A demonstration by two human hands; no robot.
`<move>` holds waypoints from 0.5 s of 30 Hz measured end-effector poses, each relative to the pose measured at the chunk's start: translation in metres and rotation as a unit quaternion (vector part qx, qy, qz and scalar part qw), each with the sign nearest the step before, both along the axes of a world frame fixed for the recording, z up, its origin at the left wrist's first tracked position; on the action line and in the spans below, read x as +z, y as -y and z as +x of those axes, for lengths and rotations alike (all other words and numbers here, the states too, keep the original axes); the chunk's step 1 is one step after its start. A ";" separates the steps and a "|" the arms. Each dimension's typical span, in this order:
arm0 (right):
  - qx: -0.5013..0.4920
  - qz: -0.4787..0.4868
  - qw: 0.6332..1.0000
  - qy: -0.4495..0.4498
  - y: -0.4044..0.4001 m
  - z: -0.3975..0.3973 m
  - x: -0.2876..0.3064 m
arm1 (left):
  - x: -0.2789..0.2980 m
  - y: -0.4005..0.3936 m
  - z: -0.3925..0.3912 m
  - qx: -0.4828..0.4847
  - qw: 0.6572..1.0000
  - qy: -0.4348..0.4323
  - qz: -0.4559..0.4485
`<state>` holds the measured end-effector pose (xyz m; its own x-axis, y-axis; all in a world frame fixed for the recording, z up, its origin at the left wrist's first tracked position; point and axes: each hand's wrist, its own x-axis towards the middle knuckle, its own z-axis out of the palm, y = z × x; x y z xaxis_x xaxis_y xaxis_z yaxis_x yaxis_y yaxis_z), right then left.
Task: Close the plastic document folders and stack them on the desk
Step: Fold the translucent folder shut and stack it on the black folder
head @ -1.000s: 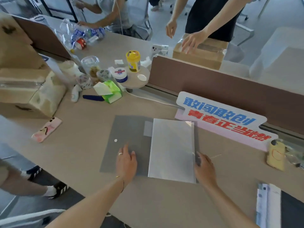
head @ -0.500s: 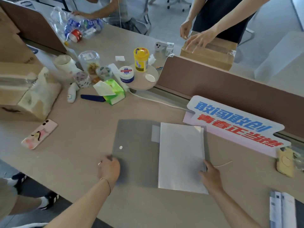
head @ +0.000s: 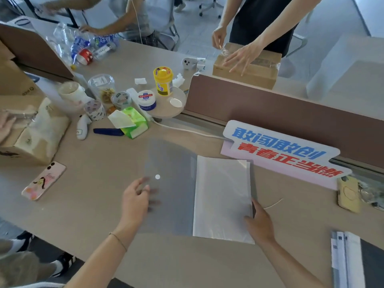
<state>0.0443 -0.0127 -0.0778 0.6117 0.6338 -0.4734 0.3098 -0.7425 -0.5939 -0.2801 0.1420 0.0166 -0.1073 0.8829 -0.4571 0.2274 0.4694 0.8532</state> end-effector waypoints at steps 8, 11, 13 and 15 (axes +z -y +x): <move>-0.120 0.055 0.983 -0.124 0.004 0.024 -0.001 | 0.026 0.041 0.112 -0.127 0.982 0.130 -0.053; -0.182 0.089 0.954 -0.219 -0.002 0.031 0.017 | 0.022 0.066 0.153 -0.204 0.969 0.116 -0.071; -0.203 0.108 0.936 -0.267 -0.005 0.032 0.035 | 0.013 0.083 0.171 -0.251 0.961 0.078 -0.084; -0.212 0.115 0.922 -0.303 -0.007 0.030 0.052 | 0.005 0.093 0.183 -0.288 0.954 0.008 -0.083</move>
